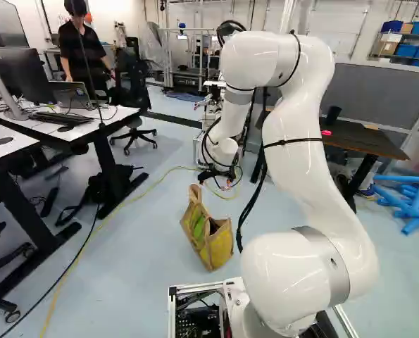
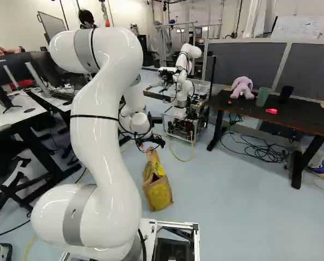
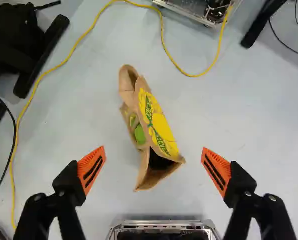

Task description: Pick up the bag on the ground and place it on the table

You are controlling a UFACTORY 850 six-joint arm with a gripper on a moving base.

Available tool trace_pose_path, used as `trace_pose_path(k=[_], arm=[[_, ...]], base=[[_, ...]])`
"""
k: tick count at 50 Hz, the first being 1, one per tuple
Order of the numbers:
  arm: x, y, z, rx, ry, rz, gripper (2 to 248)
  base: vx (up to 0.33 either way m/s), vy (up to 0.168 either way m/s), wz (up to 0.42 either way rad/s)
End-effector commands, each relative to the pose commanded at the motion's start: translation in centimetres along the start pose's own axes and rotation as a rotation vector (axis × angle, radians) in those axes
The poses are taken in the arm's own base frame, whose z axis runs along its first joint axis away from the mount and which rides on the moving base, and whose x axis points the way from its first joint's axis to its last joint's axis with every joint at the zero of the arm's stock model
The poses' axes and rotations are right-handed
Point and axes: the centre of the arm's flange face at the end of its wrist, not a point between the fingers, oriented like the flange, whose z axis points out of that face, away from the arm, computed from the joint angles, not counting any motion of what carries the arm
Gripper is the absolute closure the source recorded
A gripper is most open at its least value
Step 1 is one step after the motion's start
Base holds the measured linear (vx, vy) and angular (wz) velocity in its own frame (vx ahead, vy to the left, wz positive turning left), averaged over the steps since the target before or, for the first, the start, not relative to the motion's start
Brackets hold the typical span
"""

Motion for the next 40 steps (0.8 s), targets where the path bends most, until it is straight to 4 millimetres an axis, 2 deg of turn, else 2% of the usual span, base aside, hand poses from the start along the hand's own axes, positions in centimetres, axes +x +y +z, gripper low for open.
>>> trace_pose_path(k=[40], arm=[[3.8,-2.9,8.7,0.013,-0.069,-0.003,3]], base=[[0.0,0.0,0.0]])
